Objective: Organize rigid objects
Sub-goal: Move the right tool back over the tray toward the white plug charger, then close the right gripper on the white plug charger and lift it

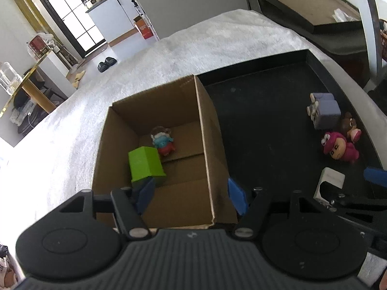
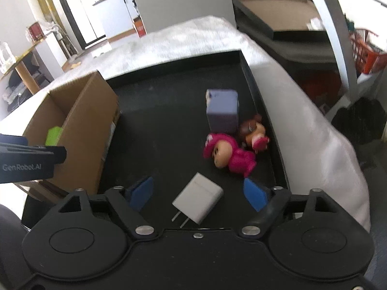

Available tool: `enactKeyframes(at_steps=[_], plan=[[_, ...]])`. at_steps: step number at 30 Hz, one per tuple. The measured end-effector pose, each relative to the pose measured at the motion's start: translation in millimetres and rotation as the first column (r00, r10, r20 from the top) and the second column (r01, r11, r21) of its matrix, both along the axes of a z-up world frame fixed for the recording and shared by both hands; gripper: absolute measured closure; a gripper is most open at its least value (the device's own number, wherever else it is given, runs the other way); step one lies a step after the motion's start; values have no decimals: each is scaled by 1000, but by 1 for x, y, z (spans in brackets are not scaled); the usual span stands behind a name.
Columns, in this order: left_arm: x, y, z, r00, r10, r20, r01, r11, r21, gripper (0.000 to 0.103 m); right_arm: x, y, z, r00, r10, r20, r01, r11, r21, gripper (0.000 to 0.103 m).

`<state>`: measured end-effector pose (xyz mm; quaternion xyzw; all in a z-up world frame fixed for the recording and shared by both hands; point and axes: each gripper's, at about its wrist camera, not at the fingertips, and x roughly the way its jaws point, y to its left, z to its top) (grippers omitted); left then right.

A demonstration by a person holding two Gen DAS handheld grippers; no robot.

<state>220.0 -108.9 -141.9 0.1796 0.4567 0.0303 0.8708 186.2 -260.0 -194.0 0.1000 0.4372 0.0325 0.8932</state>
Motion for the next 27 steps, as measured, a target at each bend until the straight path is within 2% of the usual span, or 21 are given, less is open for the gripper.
enactKeyframes(at_steps=[12, 14, 19, 24, 27], plan=[[8, -10, -19, 1000, -15, -25, 16, 999, 36, 41, 9, 9, -16, 999, 2, -42, -3, 1000, -20, 29], [10, -10, -21, 1000, -13, -28, 14, 999, 36, 42, 11, 13, -19, 999, 11, -49, -13, 999, -37, 33], [10, -11, -24, 999, -11, -34, 13, 999, 37, 58, 9, 14, -22, 998, 12, -63, -18, 996, -86, 49], [7, -13, -22, 999, -22, -33, 22, 1000, 13, 77, 6, 7, -20, 998, -12, -57, 6, 994, -110, 55], [5, -14, -23, 999, -19, -37, 19, 1000, 5, 83, 3, 3, -20, 998, -22, -55, 15, 991, -133, 56]])
